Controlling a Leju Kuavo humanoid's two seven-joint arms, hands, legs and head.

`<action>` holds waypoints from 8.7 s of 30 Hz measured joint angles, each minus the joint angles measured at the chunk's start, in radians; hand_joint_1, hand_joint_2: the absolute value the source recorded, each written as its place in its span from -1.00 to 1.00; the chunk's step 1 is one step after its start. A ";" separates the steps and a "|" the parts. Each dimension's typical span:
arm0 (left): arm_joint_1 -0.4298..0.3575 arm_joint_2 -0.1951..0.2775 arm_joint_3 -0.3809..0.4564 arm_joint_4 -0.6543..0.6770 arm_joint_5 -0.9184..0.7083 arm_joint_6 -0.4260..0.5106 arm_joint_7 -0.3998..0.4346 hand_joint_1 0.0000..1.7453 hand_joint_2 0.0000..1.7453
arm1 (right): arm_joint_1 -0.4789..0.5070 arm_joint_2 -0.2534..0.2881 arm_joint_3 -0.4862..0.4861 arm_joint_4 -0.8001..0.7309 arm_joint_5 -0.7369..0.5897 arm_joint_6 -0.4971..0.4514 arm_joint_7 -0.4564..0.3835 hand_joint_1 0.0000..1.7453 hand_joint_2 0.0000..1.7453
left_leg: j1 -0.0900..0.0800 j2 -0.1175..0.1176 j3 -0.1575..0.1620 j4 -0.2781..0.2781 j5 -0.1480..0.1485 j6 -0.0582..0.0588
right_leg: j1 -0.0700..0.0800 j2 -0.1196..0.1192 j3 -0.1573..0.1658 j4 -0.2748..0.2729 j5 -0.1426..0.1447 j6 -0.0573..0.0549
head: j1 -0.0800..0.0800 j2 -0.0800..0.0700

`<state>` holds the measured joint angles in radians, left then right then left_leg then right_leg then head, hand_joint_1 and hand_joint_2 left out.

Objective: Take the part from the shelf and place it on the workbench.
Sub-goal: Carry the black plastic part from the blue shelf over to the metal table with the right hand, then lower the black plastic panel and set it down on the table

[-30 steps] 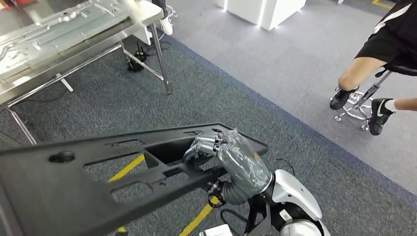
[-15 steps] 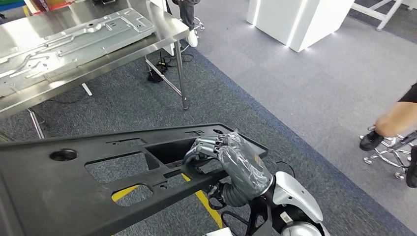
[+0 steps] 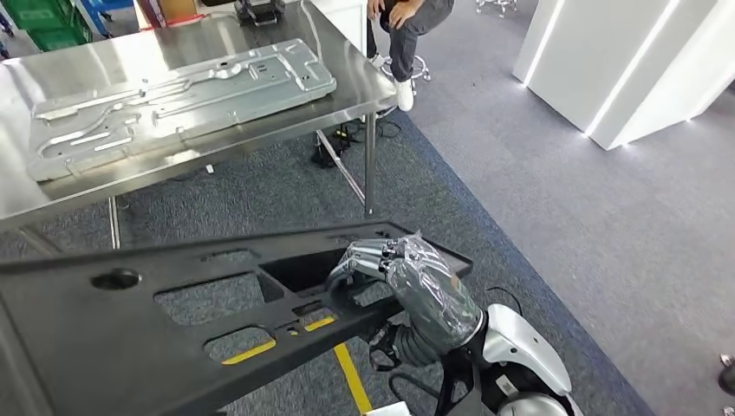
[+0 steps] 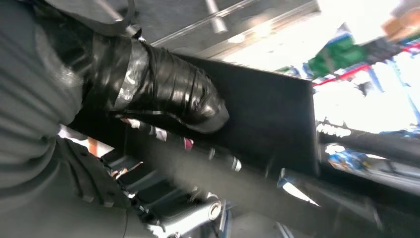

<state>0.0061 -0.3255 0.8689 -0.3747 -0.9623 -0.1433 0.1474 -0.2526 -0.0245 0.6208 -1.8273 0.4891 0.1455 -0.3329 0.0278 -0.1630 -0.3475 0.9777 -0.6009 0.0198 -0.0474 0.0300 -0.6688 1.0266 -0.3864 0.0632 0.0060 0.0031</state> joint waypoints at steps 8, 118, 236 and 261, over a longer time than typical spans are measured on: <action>-0.001 0.002 0.000 0.000 0.000 0.000 0.000 -1.00 1.00 | -0.002 0.006 -0.001 0.000 0.000 0.000 0.000 1.00 1.00 | -0.020 0.155 -0.230 0.274 -0.098 0.005 | 0.050 -0.067 0.139 -0.018 -0.101 -0.085 | -0.011 0.000; 0.024 -0.006 0.143 0.005 -0.084 0.009 0.002 -1.00 1.00 | -0.412 0.189 0.157 0.758 0.300 0.008 0.187 1.00 1.00 | -0.054 0.096 -0.206 0.009 0.159 -0.010 | 0.073 -0.029 0.093 0.192 -0.211 -0.142 | -0.002 0.000; -0.041 -0.008 0.178 0.025 -0.104 0.007 -0.028 -1.00 1.00 | -0.539 0.208 0.147 0.697 0.297 0.021 0.198 1.00 1.00 | -0.056 0.092 -0.285 0.028 0.207 0.015 | 0.074 0.004 0.076 -0.011 -0.069 -0.105 | -0.032 0.000; -0.041 -0.008 0.179 0.024 -0.105 0.007 -0.024 -1.00 1.00 | -0.521 0.193 0.168 0.658 0.303 0.018 0.217 1.00 1.00 | -0.056 0.092 -0.285 0.028 0.207 0.015 | 0.075 0.004 0.076 -0.011 -0.069 -0.105 | -0.032 0.000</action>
<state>-0.0353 -0.3330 1.0484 -0.3508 -1.0668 -0.1363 0.1234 -0.7737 0.1685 0.7891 -1.1691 0.7923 0.1639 -0.1162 -0.0279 -0.0707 -0.6325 1.0059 -0.3943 0.0348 0.0272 0.0337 -0.5933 1.0158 -0.4554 -0.0413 -0.0259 0.0031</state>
